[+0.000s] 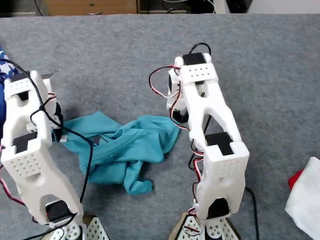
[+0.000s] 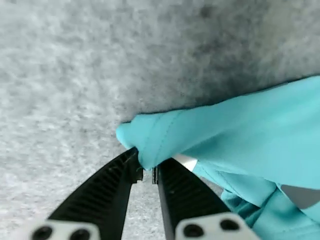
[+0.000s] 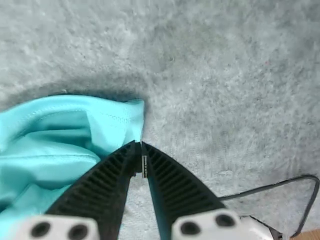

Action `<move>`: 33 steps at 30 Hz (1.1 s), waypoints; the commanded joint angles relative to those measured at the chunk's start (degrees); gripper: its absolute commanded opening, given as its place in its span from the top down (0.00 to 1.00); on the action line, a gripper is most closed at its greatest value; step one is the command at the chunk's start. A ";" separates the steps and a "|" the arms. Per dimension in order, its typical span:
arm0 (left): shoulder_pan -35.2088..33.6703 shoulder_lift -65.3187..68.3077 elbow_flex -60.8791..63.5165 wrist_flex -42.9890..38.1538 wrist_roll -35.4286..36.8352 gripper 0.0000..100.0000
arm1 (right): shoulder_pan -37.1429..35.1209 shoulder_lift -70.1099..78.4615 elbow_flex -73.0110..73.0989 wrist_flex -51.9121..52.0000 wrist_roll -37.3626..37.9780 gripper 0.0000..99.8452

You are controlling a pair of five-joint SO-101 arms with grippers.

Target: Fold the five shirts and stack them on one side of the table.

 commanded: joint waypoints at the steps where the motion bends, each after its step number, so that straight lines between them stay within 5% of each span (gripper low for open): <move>1: -0.62 -0.31 -5.01 2.46 0.44 0.98 | -0.22 -0.57 -6.64 2.81 -0.18 0.99; 10: -0.53 -0.31 -10.81 5.10 0.44 0.98 | -5.32 -0.13 -6.90 2.64 -0.70 0.98; 19: 1.05 0.13 -10.64 5.10 0.44 0.98 | -5.85 -0.13 1.80 -1.41 -3.52 0.62; 33: 1.41 0.22 -10.20 5.01 0.35 0.98 | -5.93 3.65 6.02 -10.99 -3.78 0.86</move>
